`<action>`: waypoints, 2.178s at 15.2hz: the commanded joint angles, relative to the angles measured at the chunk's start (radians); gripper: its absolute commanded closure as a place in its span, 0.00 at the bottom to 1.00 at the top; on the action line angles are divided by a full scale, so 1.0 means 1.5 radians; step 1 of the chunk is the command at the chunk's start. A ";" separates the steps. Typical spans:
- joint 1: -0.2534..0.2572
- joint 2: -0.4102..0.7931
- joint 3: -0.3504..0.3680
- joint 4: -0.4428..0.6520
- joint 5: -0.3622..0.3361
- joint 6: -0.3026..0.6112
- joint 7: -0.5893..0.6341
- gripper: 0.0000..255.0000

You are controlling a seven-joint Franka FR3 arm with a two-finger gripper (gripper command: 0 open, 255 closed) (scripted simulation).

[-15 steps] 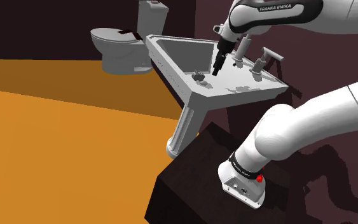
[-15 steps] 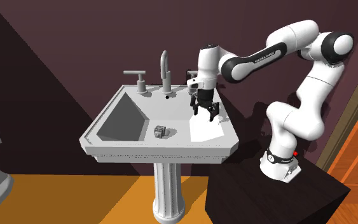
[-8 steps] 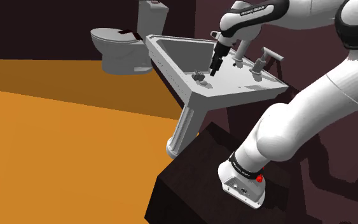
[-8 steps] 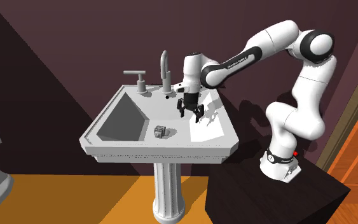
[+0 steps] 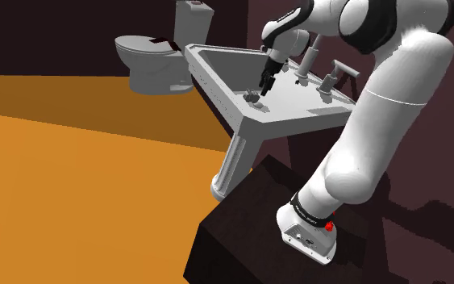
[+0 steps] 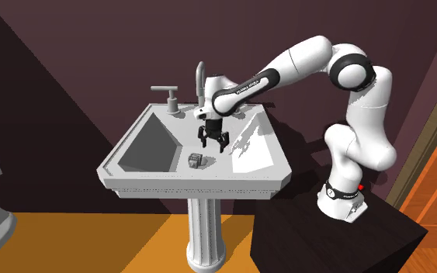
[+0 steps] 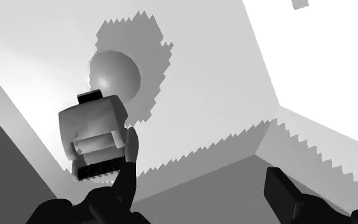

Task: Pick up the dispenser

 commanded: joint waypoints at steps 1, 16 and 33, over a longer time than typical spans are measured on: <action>-0.034 0.072 0.016 0.053 0.067 -0.008 -0.069 0.00; -0.170 0.282 0.115 0.224 0.204 -0.008 -0.203 0.00; -0.163 0.252 0.102 0.235 0.179 -0.043 -0.184 1.00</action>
